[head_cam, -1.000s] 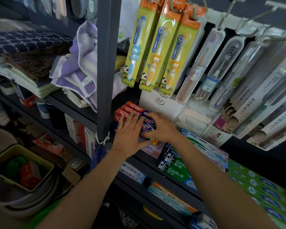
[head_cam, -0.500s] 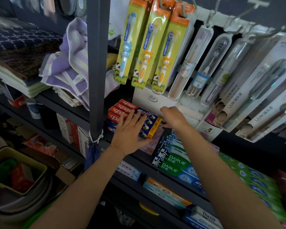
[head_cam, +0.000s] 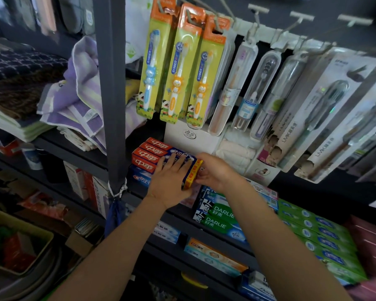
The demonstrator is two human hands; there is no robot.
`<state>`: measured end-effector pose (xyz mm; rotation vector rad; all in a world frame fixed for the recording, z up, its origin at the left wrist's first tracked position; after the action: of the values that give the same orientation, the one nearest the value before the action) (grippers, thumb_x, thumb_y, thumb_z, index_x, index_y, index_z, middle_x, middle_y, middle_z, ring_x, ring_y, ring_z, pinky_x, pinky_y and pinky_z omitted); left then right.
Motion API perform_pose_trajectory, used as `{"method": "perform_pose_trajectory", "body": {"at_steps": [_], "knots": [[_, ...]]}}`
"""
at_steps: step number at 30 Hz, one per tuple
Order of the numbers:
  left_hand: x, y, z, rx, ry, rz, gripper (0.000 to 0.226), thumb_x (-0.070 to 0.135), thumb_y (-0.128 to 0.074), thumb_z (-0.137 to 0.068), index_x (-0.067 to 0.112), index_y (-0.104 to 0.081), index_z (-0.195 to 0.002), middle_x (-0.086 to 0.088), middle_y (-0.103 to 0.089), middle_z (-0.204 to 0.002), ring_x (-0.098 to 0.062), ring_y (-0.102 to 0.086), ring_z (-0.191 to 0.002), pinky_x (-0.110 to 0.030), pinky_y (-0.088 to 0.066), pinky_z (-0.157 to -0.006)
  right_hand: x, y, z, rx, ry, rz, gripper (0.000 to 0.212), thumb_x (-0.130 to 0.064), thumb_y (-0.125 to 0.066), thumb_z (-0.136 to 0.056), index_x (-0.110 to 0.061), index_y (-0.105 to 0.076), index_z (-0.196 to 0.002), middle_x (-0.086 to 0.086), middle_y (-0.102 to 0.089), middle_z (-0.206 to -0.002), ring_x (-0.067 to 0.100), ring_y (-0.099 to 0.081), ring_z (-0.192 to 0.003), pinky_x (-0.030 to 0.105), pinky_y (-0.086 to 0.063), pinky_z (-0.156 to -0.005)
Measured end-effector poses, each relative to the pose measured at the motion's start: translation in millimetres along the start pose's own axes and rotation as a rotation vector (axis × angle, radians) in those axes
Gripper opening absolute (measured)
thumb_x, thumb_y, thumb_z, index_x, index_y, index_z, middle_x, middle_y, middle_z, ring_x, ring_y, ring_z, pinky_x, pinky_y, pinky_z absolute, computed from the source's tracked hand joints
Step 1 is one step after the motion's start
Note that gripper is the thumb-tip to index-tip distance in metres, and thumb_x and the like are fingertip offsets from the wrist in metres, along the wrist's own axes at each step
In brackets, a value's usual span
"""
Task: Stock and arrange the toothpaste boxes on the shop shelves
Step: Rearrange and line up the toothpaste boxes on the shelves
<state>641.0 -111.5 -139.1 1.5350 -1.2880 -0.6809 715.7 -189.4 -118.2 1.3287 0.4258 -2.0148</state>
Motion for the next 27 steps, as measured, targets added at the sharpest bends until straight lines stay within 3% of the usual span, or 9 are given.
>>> {"method": "perform_pose_trajectory", "body": {"at_steps": [3, 7, 11, 13, 15, 17, 19, 22, 27], "knots": [[0.0, 1.3, 0.5, 0.022, -0.002, 0.028, 0.087, 0.068, -0.029, -0.079, 0.023, -0.035, -0.153, -0.003, -0.034, -0.159, -0.028, -0.020, -0.150, -0.046, -0.003, -0.121, 0.6, 1.2, -0.4, -0.008, 0.024, -0.004, 0.013, -0.024, -0.054, -0.095, -0.015, -0.060, -0.101, 0.006, -0.064, -0.087, 0.019, -0.060, -0.084, 0.030, -0.049, -0.076], [1.4, -2.2, -1.2, -0.025, 0.008, 0.025, 0.082, 0.064, -0.051, -0.087, 0.022, -0.029, -0.155, -0.004, -0.027, -0.162, -0.029, -0.014, -0.151, -0.047, 0.002, -0.120, -7.6, 15.6, 4.2, 0.090, 0.152, 0.234, 0.031, -0.033, -0.059, -0.084, -0.014, -0.064, -0.108, 0.003, -0.069, -0.103, 0.019, -0.064, -0.095, 0.041, -0.052, -0.096], [14.7, 9.9, -6.3, -0.083, 0.038, 0.056, 0.082, 0.053, -0.057, -0.091, 0.019, -0.020, -0.157, -0.004, -0.014, -0.165, -0.026, -0.004, -0.153, -0.047, 0.005, -0.122, -29.5, 42.7, 36.4, 0.177, 0.463, 0.476, 0.018, -0.022, -0.056, -0.093, -0.020, -0.069, -0.106, -0.005, -0.067, -0.105, 0.008, -0.060, -0.096, 0.022, -0.048, -0.087], [37.9, 27.7, -2.4, 0.030, -0.002, 0.203, 0.066, 0.038, -0.057, -0.095, 0.015, -0.033, -0.152, -0.007, -0.024, -0.162, -0.026, -0.015, -0.151, -0.045, -0.006, -0.124, -26.8, 60.2, 51.2, 0.231, 0.612, 0.680, 0.017, -0.018, -0.055, -0.096, -0.019, -0.069, -0.106, -0.001, -0.066, -0.107, 0.012, -0.059, -0.098, 0.024, -0.046, -0.087], [61.0, 45.7, 14.1, 0.215, -0.035, 0.397, 0.044, 0.021, -0.057, -0.093, 0.010, -0.056, -0.136, -0.010, -0.049, -0.146, -0.027, -0.040, -0.137, -0.043, -0.033, -0.115, -14.2, 77.3, 61.4, 0.299, 0.685, 0.885, 0.022, -0.020, -0.056, -0.097, -0.013, -0.066, -0.115, 0.006, -0.062, -0.116, 0.020, -0.058, -0.108, 0.032, -0.045, -0.093], [71.9, 50.1, 39.3, 0.379, 0.039, 0.502, 0.028, 0.016, -0.055, -0.089, 0.009, -0.067, -0.114, -0.007, -0.062, -0.119, -0.024, -0.054, -0.110, -0.041, -0.051, -0.090, 7.3, 96.7, 62.6, 0.318, 0.648, 1.029, 0.039, -0.033, -0.057, -0.098, -0.012, -0.057, -0.130, 0.009, -0.055, -0.131, 0.026, -0.050, -0.124, 0.039, -0.040, -0.103], [75.3, 34.0, 58.1, 0.354, 0.184, 0.566, 0.025, 0.020, -0.055, -0.088, 0.012, -0.065, -0.109, -0.004, -0.059, -0.110, -0.021, -0.054, -0.102, -0.042, -0.052, -0.080, 26.7, 111.3, 64.0, 0.279, 0.543, 1.160, 0.071, -0.060, -0.050, -0.093, -0.016, -0.038, -0.147, 0.007, -0.036, -0.152, 0.026, -0.030, -0.142, 0.043, -0.024, -0.117], [89.3, 7.8, 64.9, 0.217, 0.227, 0.595, 0.046, 0.022, -0.065, -0.087, 0.015, -0.054, -0.131, -0.007, -0.053, -0.128, -0.023, -0.049, -0.118, -0.043, -0.049, -0.095, 45.4, 124.9, 61.7, 0.246, 0.445, 1.305, 0.111, -0.094, -0.018, -0.070, -0.024, -0.016, -0.156, 0.004, -0.010, -0.164, 0.022, -0.002, -0.151, 0.049, -0.004, -0.122], [109.2, -7.5, 58.8, 0.068, 0.160, 0.366, 0.076, 0.027, -0.070, -0.086, 0.011, -0.034, -0.151, -0.012, -0.021, -0.160, -0.030, -0.023, -0.147, -0.046, -0.034, -0.116, 61.7, 123.0, 55.5, 0.169, 0.341, 1.352, 0.093, -0.083, -0.016, -0.085, -0.029, 0.002, -0.158, -0.002, 0.012, -0.165, 0.019, 0.015, -0.151, 0.047, 0.010, -0.120]]}}
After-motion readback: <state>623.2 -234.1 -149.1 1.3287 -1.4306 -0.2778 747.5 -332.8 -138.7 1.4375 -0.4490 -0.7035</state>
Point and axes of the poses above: each hand's wrist, its own z-axis away from the middle knuckle, its own y-axis out of the back of the hand, x = y × z, the point moved 9 cm from there along -z, towards the middle knuckle
